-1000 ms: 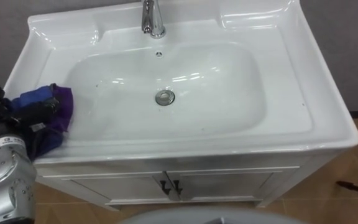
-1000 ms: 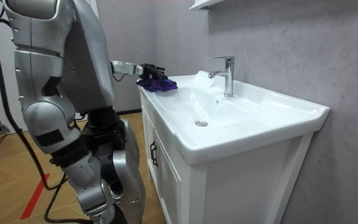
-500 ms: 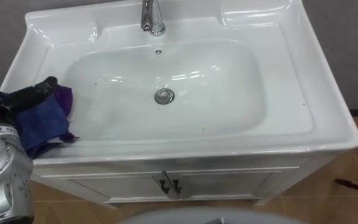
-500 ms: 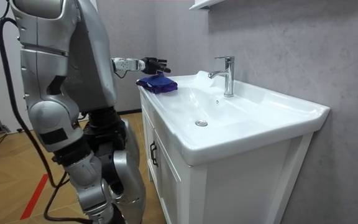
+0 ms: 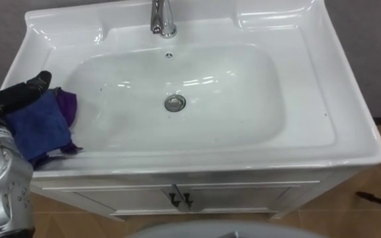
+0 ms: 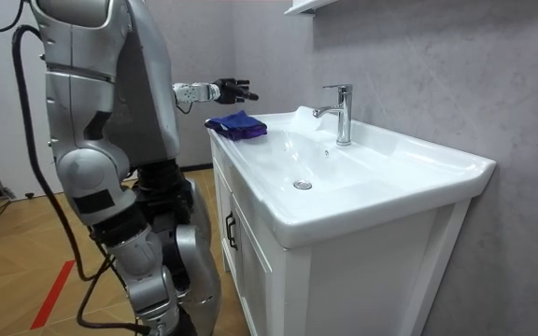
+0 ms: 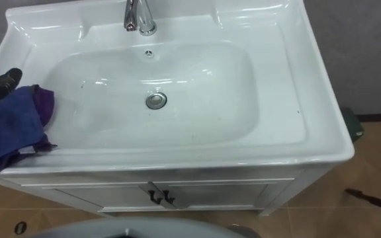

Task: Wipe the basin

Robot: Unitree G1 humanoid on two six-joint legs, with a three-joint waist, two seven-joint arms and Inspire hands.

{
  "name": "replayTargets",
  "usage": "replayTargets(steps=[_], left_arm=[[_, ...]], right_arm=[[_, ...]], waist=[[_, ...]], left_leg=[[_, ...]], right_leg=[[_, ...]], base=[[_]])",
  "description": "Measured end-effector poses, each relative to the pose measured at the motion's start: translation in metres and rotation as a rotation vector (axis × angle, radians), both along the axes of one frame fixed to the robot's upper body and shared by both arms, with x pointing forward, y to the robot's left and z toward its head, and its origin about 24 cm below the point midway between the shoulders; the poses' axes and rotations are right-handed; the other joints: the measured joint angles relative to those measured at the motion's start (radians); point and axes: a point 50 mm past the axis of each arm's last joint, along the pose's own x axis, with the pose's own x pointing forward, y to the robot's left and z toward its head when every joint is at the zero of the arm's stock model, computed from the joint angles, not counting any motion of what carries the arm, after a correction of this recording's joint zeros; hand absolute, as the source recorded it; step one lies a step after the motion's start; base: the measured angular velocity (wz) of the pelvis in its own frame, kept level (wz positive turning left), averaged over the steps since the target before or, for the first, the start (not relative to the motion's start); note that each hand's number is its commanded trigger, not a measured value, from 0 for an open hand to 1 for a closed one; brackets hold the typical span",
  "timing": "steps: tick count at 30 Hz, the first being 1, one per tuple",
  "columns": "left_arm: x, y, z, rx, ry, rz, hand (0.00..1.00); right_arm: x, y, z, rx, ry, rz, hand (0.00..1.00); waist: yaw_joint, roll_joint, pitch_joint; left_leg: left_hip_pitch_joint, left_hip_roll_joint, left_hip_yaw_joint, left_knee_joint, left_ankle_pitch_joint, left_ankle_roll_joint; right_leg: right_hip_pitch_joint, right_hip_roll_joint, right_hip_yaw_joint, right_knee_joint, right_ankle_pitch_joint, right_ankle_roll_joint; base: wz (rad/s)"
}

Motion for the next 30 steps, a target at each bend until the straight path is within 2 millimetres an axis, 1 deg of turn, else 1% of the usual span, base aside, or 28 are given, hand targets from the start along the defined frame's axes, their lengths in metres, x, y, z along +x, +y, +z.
replayTargets(steps=[3,7,8,12,13,14,16,17,19,20,21,22,23,24,25,26,27,29,30], left_arm=[[-0.003,0.006,0.006,0.015,-0.018,0.028,0.0],[-0.006,0.012,0.012,0.068,-0.019,0.055,0.0],[-0.007,0.013,0.013,0.081,-0.019,0.062,0.0],[-0.009,0.016,0.015,0.113,-0.013,0.091,0.0],[-0.011,0.017,0.016,0.114,-0.013,0.103,0.0],[-0.013,0.019,0.016,0.116,-0.011,0.122,0.0],[-0.013,0.02,0.016,0.118,-0.011,0.136,0.0],[-0.014,0.02,0.016,0.119,-0.009,0.141,0.0],[-0.016,0.02,0.015,0.122,-0.001,0.147,0.0],[-0.02,0.022,0.013,0.125,0.013,0.154,0.0],[-0.024,0.023,0.009,0.123,0.032,0.159,0.0],[-0.027,0.023,0.008,0.124,0.041,0.161,0.0],[-0.031,0.024,0.006,0.124,0.058,0.166,0.0],[-0.035,0.025,0.004,0.126,0.071,0.174,0.0],[-0.036,0.026,0.003,0.127,0.075,0.18,0.0],[-0.04,0.028,0.003,0.128,0.08,0.198,0.0],[-0.042,0.03,0.004,0.129,0.081,0.214,0.0],[-0.049,0.036,0.004,0.137,0.085,0.276,0.0],[-0.053,0.04,0.005,0.134,0.083,0.314,0.0]], right_arm=[[-0.001,0.0,0.0,0.0,0.003,-0.002,0.0],[0.001,0.0,0.0,0.002,-0.001,-0.001,0.0],[0.002,-0.001,0.0,0.001,-0.004,0.0,0.0],[0.005,-0.001,0.0,0.007,-0.013,0.001,0.0],[0.009,-0.001,0.0,0.007,-0.021,0.002,0.0],[0.01,-0.001,0.0,0.006,-0.025,0.004,0.0],[0.012,-0.001,0.0,0.004,-0.03,0.003,0.0],[0.013,-0.002,0.0,0.0,-0.03,0.006,0.0],[0.015,-0.002,0.0,-0.005,-0.03,0.009,0.0],[0.017,-0.002,0.0,-0.007,-0.033,0.017,0.0],[0.017,-0.003,0.0,-0.008,-0.031,0.023,0.0],[0.017,-0.003,0.0,-0.008,-0.03,0.026,0.0],[0.016,-0.003,0.0,-0.008,-0.024,0.028,0.0],[0.012,-0.002,0.0,-0.007,-0.01,0.022,0.0],[0.011,-0.002,-0.001,-0.006,-0.006,0.021,0.0],[0.01,-0.002,-0.001,-0.006,-0.003,0.02,0.0],[0.01,-0.002,-0.001,-0.006,-0.005,0.019,0.0],[0.01,-0.004,0.0,-0.006,-0.005,0.008,0.0],[0.011,-0.005,0.0,-0.009,-0.011,0.004,0.0]], waist=[[0.001,0.003,0.0001],[0.009,0.005,0.0013],[0.011,0.007,0.0037],[0.03,0.011,0.0066],[0.035,0.014,0.0056],[0.036,0.012,0.0065],[0.039,0.015,0.0051],[0.046,0.013,0.0051],[0.06,0.007,0.0012],[0.061,0.004,0.0023],[0.061,0.001,0.0013],[0.061,0.0,0.0013],[0.065,-0.003,0.0018],[0.082,-0.004,0.0034],[0.09,-0.005,0.0033],[0.098,-0.005,0.0028],[0.105,-0.01,0.0042],[0.12,-0.009,0.0006],[0.132,-0.011,0.0009]], left_leg=[[0.001,-0.003,-0.022,0.001,0.0,0.0],[0.0,-0.004,-0.024,0.003,0.0,0.0],[0.0,-0.004,-0.024,0.003,0.0,0.0],[-0.001,-0.005,-0.031,0.002,0.0,0.0],[-0.001,-0.006,-0.033,0.002,0.0,0.0],[-0.004,-0.007,-0.038,0.002,0.0,0.0],[-0.009,-0.01,-0.054,0.002,0.0,0.0],[-0.014,-0.011,-0.058,0.003,0.0,0.0],[-0.021,-0.013,-0.067,0.003,0.0,0.0],[-0.024,-0.017,-0.088,0.003,0.0,0.0],[-0.024,-0.022,-0.104,0.003,0.0,0.0],[-0.024,-0.025,-0.112,0.004,0.0,0.0],[-0.024,-0.026,-0.119,0.004,0.0,0.0],[-0.026,-0.027,-0.123,0.006,0.0,0.0],[-0.027,-0.027,-0.124,0.009,0.0,0.0],[-0.028,-0.029,-0.135,0.011,0.0,0.0],[-0.029,-0.03,-0.139,0.011,0.0,0.0],[-0.032,-0.033,-0.152,0.011,0.0,0.0],[-0.034,-0.034,-0.164,0.01,0.0,0.0]], right_leg=[[0.008,0.0,-0.003,-0.005,-0.001,0.001],[0.01,0.0,-0.004,-0.006,-0.001,0.001],[0.01,0.0,-0.004,-0.006,-0.001,0.001],[0.011,-0.001,-0.006,-0.006,-0.001,0.002],[0.01,-0.001,-0.006,-0.006,-0.001,0.002],[0.011,-0.002,-0.011,-0.005,-0.002,0.003],[0.009,-0.004,-0.022,-0.003,-0.003,0.005],[0.006,-0.005,-0.028,-0.002,-0.004,0.005],[-0.007,-0.006,-0.029,0.003,-0.009,0.007],[-0.007,-0.009,-0.039,0.006,-0.012,0.008],[-0.005,-0.015,-0.049,0.011,-0.017,0.01],[-0.004,-0.018,-0.056,0.015,-0.019,0.011],[-0.001,-0.02,-0.062,0.015,-0.021,0.013],[0.0,-0.02,-0.063,0.014,-0.022,0.013],[0.001,-0.02,-0.063,0.014,-0.022,0.013],[0.004,-0.021,-0.068,0.013,-0.022,0.013],[0.008,-0.021,-0.071,0.012,-0.023,0.014],[0.009,-0.023,-0.085,0.012,-0.027,0.015],[0.008,-0.023,-0.086,0.012,-0.027,0.014]], base=[[0.08],[0.07],[0.04],[0.01],[0.08],[0.16],[0.19],[0.14],[0.14],[0.22],[0.26],[0.27],[0.17],[0.11],[0.07],[0.11],[0.2],[0.21],[0.1]])
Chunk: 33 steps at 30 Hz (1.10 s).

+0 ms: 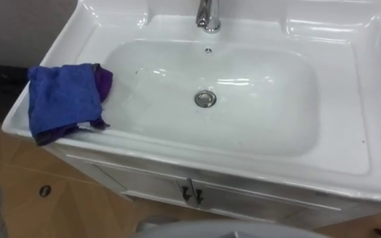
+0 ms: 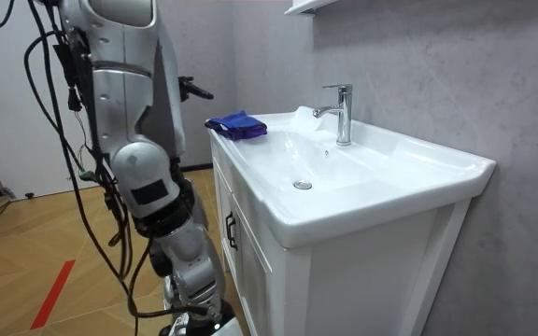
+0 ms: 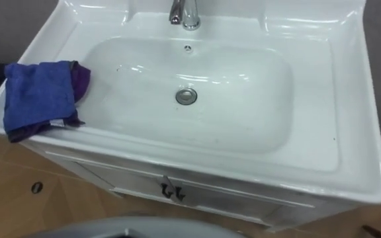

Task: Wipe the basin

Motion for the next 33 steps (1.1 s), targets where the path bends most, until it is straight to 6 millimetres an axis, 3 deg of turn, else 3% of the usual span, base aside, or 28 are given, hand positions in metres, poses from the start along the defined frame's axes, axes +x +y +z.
replayTargets(steps=[6,8,9,14,15,18,24,28,31,33], left_arm=[[-0.023,0.016,-0.002,-0.041,-0.038,0.16,0.0],[-0.036,0.025,-0.01,-0.057,-0.026,0.262,0.0],[-0.047,0.028,-0.016,-0.068,0.004,0.308,0.0],[-0.084,0.031,-0.045,-0.191,0.069,0.468,0.0],[-0.087,0.031,-0.049,-0.219,0.067,0.488,0.0],[-0.101,0.027,-0.069,-0.359,0.052,0.58,0.0],[-0.13,0.021,-0.096,-0.417,0.125,0.692,0.0],[-0.158,0.009,-0.122,-0.483,0.267,0.762,0.0],[-0.173,-0.009,-0.145,-0.537,0.408,0.743,0.0],[-0.196,-0.025,-0.16,-0.565,0.57,0.734,0.0]], right_arm=[[0.004,-0.013,0.004,-0.034,-0.021,0.008,0.0],[0.006,-0.014,0.005,-0.034,-0.033,0.013,0.0],[0.008,-0.014,0.005,-0.033,-0.042,0.016,0.0],[0.003,-0.014,0.005,-0.035,-0.034,0.007,0.0],[0.001,-0.014,0.006,-0.034,-0.032,0.003,0.0],[-0.003,-0.014,0.006,-0.025,-0.02,0.009,0.0],[-0.004,-0.015,0.007,-0.015,-0.025,0.015,0.0],[-0.003,-0.017,0.008,-0.014,-0.033,0.005,0.0],[-0.005,-0.018,0.008,-0.001,-0.027,-0.005,0.0],[-0.004,-0.018,0.008,0.005,-0.029,-0.005,0.0]], waist=[[0.037,0.008,-0.001],[0.041,0.005,0.0004],[0.044,0.007,-0.0052],[0.052,0.017,-0.0109],[0.054,0.013,-0.0083],[0.065,0.014,-0.0079],[0.054,0.007,-0.0085],[0.032,-0.001,-0.0114],[0.02,0.001,-0.0106],[0.0,0.002,-0.0099]], left_leg=[[-0.001,-0.011,-0.03,0.017,0.0,0.0],[-0.01,-0.013,-0.031,0.026,0.0,0.0],[-0.021,-0.013,-0.031,0.032,0.0,0.0],[-0.011,-0.013,-0.032,0.028,0.0,0.0],[-0.008,-0.013,-0.032,0.025,0.0,0.0],[-0.004,-0.014,-0.033,0.025,0.0,0.0],[-0.01,-0.012,-0.027,0.025,0.0,0.0],[-0.016,-0.011,-0.02,0.026,0.0,0.0],[-0.007,-0.01,-0.005,0.02,0.0,0.0],[0.014,-0.01,0.003,0.009,0.0,0.0]], right_leg=[[0.013,-0.007,-0.011,0.002,-0.005,0.005],[0.01,-0.009,-0.02,0.004,-0.011,0.005],[-0.001,-0.009,-0.02,0.006,-0.012,0.004],[0.004,-0.009,-0.014,0.009,-0.011,0.002],[0.004,-0.009,-0.012,0.011,-0.012,0.001],[0.003,-0.01,0.001,0.022,-0.02,-0.002],[-0.006,-0.009,0.004,0.025,-0.024,-0.004],[-0.012,-0.009,0.009,0.024,-0.022,-0.004],[-0.005,-0.009,0.009,0.02,-0.019,-0.003],[0.008,-0.009,0.023,0.019,-0.02,-0.001]], base=[[0.09],[0.14],[0.07],[-0.02],[-0.11],[-0.07],[0.0],[-0.03],[-0.01],[-0.12]])
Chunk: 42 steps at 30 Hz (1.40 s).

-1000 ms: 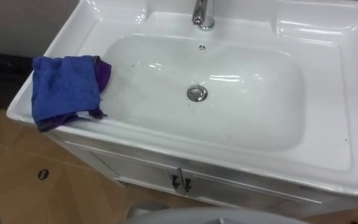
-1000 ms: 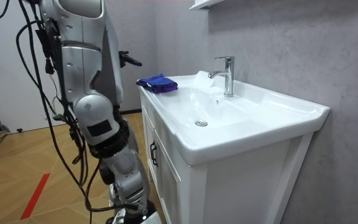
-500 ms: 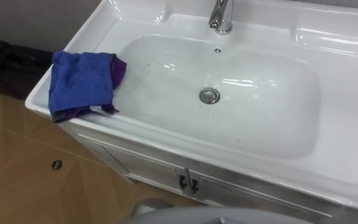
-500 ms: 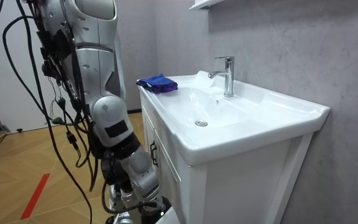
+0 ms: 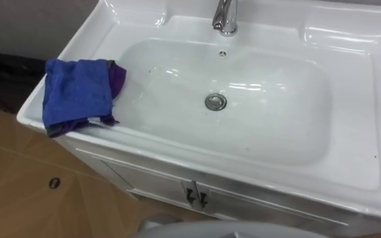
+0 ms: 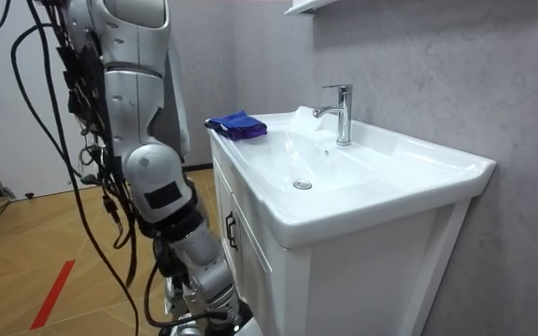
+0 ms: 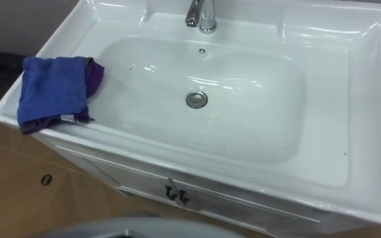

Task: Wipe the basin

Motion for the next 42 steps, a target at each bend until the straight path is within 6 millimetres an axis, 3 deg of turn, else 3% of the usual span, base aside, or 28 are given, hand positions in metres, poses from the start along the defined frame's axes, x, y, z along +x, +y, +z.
replayTargets(steps=[4,9,13,15,21,25,29,36,42], left_arm=[[-0.023,-0.018,-0.012,-0.103,0.162,-0.111,0.0],[-0.02,-0.032,-0.022,-0.212,0.278,-0.378,0.0],[0.0,-0.036,-0.028,-0.242,0.317,-0.606,0.0],[0.022,-0.041,-0.034,-0.256,0.314,-0.732,0.0],[0.062,-0.048,-0.038,-0.253,0.276,-0.936,0.0],[0.068,-0.048,-0.039,-0.259,0.253,-0.949,0.0],[0.059,-0.049,-0.041,-0.309,0.274,-0.934,0.0],[0.034,-0.055,-0.046,-0.44,0.327,-0.925,0.0],[0.035,-0.056,-0.046,-0.452,0.334,-0.955,0.0]], right_arm=[[-0.001,-0.001,-0.001,0.006,0.007,-0.018,0.0],[-0.002,0.0,-0.002,0.017,0.024,-0.022,0.0],[0.004,0.001,-0.003,0.022,0.009,-0.002,0.0],[0.004,0.003,-0.003,0.026,0.01,0.014,0.0],[0.011,0.008,-0.005,0.017,-0.004,0.044,0.0],[0.007,0.011,-0.007,0.02,0.02,0.05,0.0],[0.006,0.014,-0.008,0.027,0.033,0.058,0.0],[0.022,0.015,-0.009,0.022,0.017,0.102,0.0],[0.034,0.015,-0.008,0.014,-0.014,0.104,0.0]], waist=[[-0.023,-0.001,0.0011],[-0.067,-0.007,0.0043],[-0.101,-0.017,0.0086],[-0.111,-0.021,0.009],[-0.132,-0.05,0.0135],[-0.132,-0.061,0.0139],[-0.127,-0.065,0.0135],[-0.126,-0.07,0.0132],[-0.121,-0.074,0.0143]], left_leg=[[0.02,0.002,0.016,-0.014,0.0,0.0],[0.021,0.002,0.033,-0.02,0.0,0.0],[0.02,0.004,0.056,-0.021,0.0,0.0],[0.016,0.003,0.061,-0.021,0.0,0.0],[0.028,0.009,0.109,-0.051,0.0,0.001],[0.038,0.01,0.113,-0.062,0.0,0.001],[0.054,0.006,0.12,-0.072,-0.006,0.011],[0.058,0.005,0.14,-0.085,-0.013,0.023],[0.054,0.004,0.144,-0.078,-0.018,0.03]], right_leg=[[0.011,0.0,0.01,-0.002,-0.001,0.002],[0.01,0.0,0.008,-0.001,-0.002,0.005],[0.009,-0.002,0.008,-0.002,-0.002,0.008],[0.003,-0.003,0.01,-0.002,0.0,0.01],[-0.006,0.0,0.032,-0.009,0.009,0.014],[0.01,0.008,0.041,-0.048,0.026,0.02],[0.014,0.008,0.06,-0.05,0.03,0.027],[0.013,0.006,0.064,-0.054,0.03,0.036],[0.01,0.005,0.074,-0.052,0.034,0.042]], base=[[-0.07],[0.03],[0.0],[-0.02],[-0.11],[-0.17],[-0.1],[-0.02],[0.03]])
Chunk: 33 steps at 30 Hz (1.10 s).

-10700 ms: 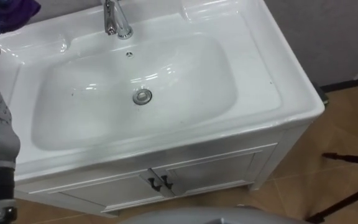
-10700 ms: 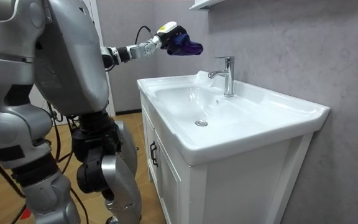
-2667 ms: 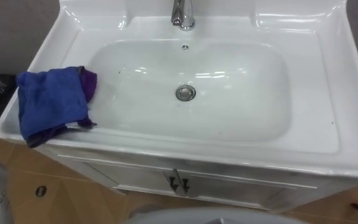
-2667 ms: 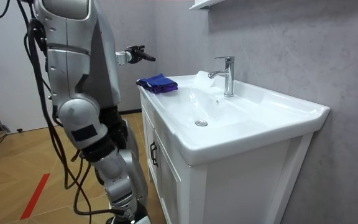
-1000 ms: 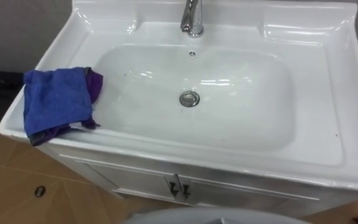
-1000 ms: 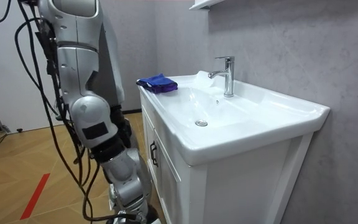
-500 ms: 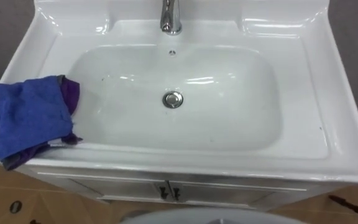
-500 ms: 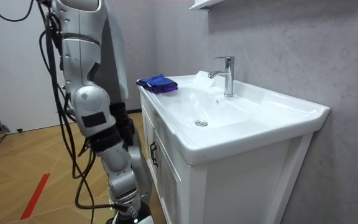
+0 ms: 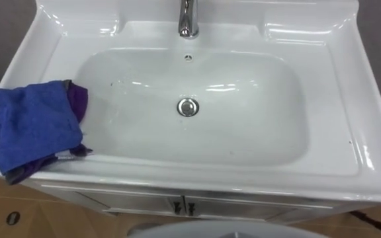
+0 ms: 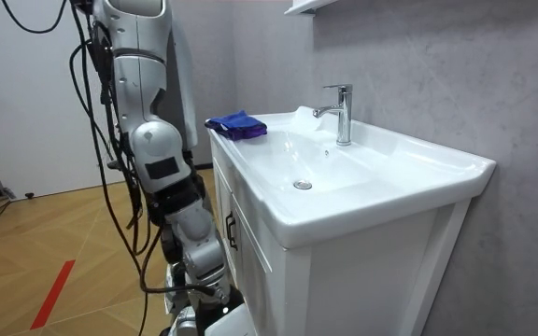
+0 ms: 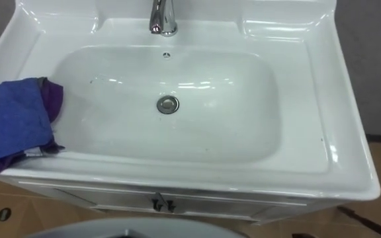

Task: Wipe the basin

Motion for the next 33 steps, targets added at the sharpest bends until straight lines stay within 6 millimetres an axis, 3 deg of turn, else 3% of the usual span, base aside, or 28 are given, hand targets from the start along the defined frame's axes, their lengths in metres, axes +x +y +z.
replayTargets(steps=[10,17,24,33], left_arm=[[0.017,0.001,0.0,-0.003,-0.048,-0.023,0.0],[0.021,-0.002,-0.003,-0.061,-0.044,-0.026,0.0],[0.021,-0.004,-0.004,-0.091,-0.038,-0.025,0.0],[0.033,-0.005,-0.005,-0.121,-0.068,-0.039,0.0]], right_arm=[[0.009,0.003,0.0,0.024,-0.027,-0.011,0.0],[-0.005,0.013,-0.005,0.05,0.011,-0.029,0.0],[-0.024,0.013,-0.006,0.048,0.084,-0.025,0.0],[-0.042,0.015,-0.007,0.055,0.141,-0.094,0.0]], waist=[[-0.006,0.0,-0.0005],[-0.012,-0.004,-0.0007],[-0.037,0.007,-0.0014],[-0.07,0.022,0.0006]], left_leg=[[-0.02,0.001,0.022,0.031,-0.013,0.019],[-0.017,-0.001,0.033,0.031,-0.026,0.04],[-0.014,-0.004,0.054,0.027,-0.049,0.06],[0.001,-0.006,0.08,0.025,-0.062,0.075]], right_leg=[[-0.017,0.0,0.035,0.002,0.016,0.015],[-0.016,-0.007,0.043,0.001,0.026,0.031],[-0.014,-0.009,0.071,0.009,0.04,0.051],[-0.018,-0.009,0.103,0.024,0.047,0.06]], base=[[-0.06],[-0.02],[-0.07],[-0.09]])
